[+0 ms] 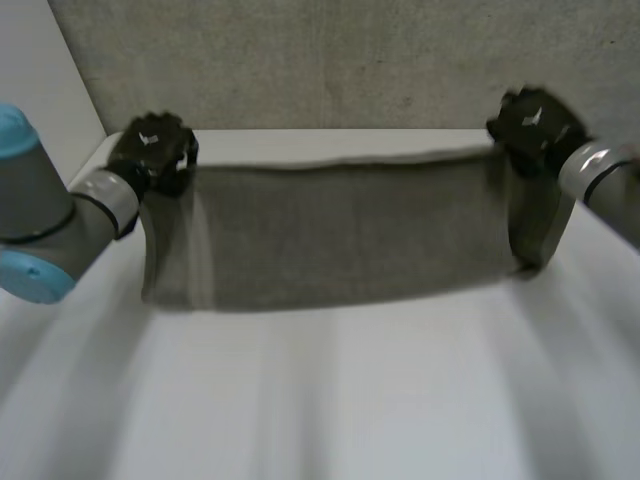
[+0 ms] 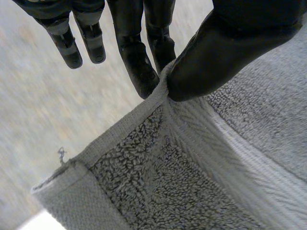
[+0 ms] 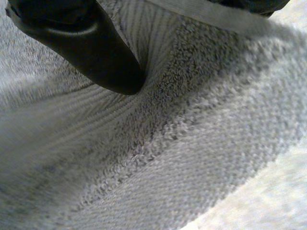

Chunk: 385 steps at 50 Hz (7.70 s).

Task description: Fold the towel.

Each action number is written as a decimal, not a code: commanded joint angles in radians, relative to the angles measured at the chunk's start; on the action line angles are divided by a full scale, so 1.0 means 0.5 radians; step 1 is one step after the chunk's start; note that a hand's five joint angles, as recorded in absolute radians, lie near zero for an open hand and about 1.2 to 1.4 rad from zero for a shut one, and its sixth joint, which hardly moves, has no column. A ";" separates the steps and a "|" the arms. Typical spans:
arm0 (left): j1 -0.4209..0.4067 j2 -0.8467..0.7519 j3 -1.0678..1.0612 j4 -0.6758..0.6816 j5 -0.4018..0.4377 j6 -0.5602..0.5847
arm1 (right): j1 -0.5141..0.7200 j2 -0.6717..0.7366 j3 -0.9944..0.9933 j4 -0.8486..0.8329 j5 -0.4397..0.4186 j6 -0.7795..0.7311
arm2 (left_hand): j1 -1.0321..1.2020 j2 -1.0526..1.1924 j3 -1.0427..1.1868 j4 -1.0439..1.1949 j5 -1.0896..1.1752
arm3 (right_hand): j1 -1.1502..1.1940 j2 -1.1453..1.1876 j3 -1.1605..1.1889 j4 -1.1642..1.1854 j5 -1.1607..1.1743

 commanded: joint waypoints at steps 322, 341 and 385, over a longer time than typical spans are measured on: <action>-0.157 -0.681 0.274 0.332 0.062 0.022 | -0.048 0.541 0.122 -0.373 0.315 -0.151 | -0.835 -1.222 -0.084 -0.112 -1.226 | -2.234 -2.180 -0.102 -0.155 -2.290; -0.169 -0.341 0.056 0.289 0.055 -0.070 | -0.073 -0.271 0.631 -0.349 0.389 0.401 | -1.904 -2.291 -0.084 -0.112 -2.295 | -2.277 -2.223 -0.102 -0.155 -2.333; -0.314 0.288 -0.901 0.289 -0.574 -0.537 | -0.383 -0.293 1.543 -0.561 0.187 0.141 | -1.904 -2.291 -0.084 -0.112 -2.295 | -1.464 -1.409 -0.102 -0.155 -1.520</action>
